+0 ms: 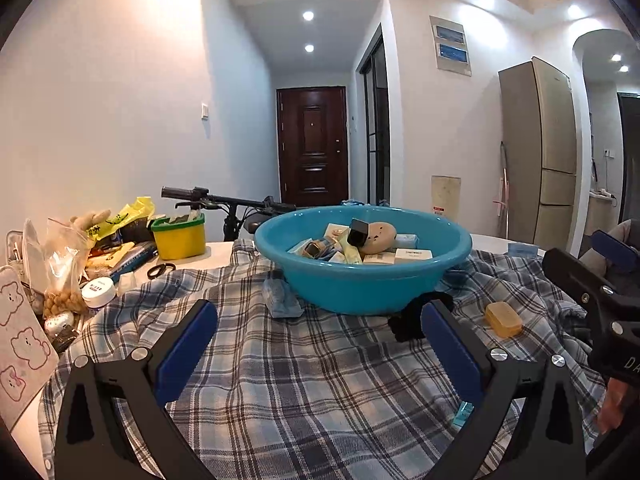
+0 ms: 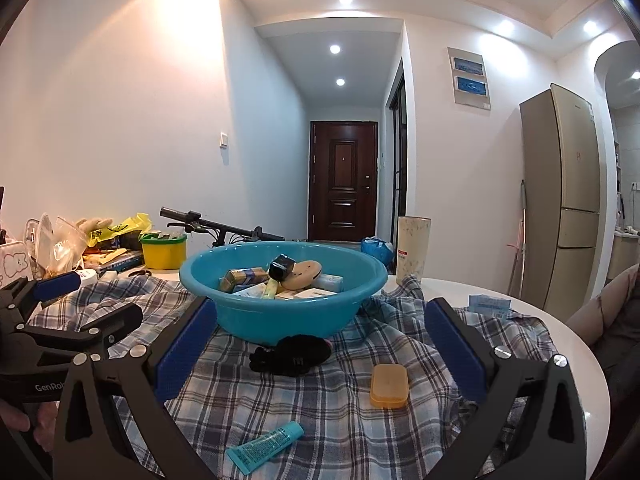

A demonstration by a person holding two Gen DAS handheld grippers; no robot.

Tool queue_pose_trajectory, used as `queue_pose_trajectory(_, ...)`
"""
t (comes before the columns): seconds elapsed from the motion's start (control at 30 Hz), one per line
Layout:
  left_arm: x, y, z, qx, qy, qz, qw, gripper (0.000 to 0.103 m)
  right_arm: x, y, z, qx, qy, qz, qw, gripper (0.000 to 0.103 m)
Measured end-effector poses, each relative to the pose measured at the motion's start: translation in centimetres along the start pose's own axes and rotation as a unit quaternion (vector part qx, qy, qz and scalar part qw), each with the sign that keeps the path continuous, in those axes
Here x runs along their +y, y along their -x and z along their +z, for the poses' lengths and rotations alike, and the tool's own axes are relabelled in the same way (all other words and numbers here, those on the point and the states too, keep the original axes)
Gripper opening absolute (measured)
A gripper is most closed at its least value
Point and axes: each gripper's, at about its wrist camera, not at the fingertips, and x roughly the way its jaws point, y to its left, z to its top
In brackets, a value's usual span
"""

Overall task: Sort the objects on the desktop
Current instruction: 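Reach both tools toward the blue tube and amber soap box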

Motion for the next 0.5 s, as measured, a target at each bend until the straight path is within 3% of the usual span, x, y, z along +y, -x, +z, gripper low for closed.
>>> queue_pose_trajectory(0.13, 0.2, -0.4, -0.1, 0.011, 0.005, 0.004, 0.9999, 0.103, -0.4, -0.3, 0.0, 0.026, -0.005, 0.006, 1.000, 0.103)
queue_pose_trajectory(0.27, 0.1, 0.0, -0.2, 0.020, 0.003, -0.016, 0.9997, 0.103, -1.0, -0.2, -0.2, 0.046, -0.017, 0.020, 0.999, 0.103)
queue_pose_trajectory(0.43, -1.1, 0.3, -0.3, 0.024, -0.010, -0.045, 0.9987, 0.103, -2.3, -0.1, -1.0, 0.071, -0.031, 0.005, 0.997, 0.103)
queue_pose_trajectory(0.5, -2.1, 0.1, -0.6, 0.029, -0.021, -0.059, 0.9976, 0.102, -2.9, 0.1, -1.4, 0.080, -0.037, 0.004, 0.996, 0.097)
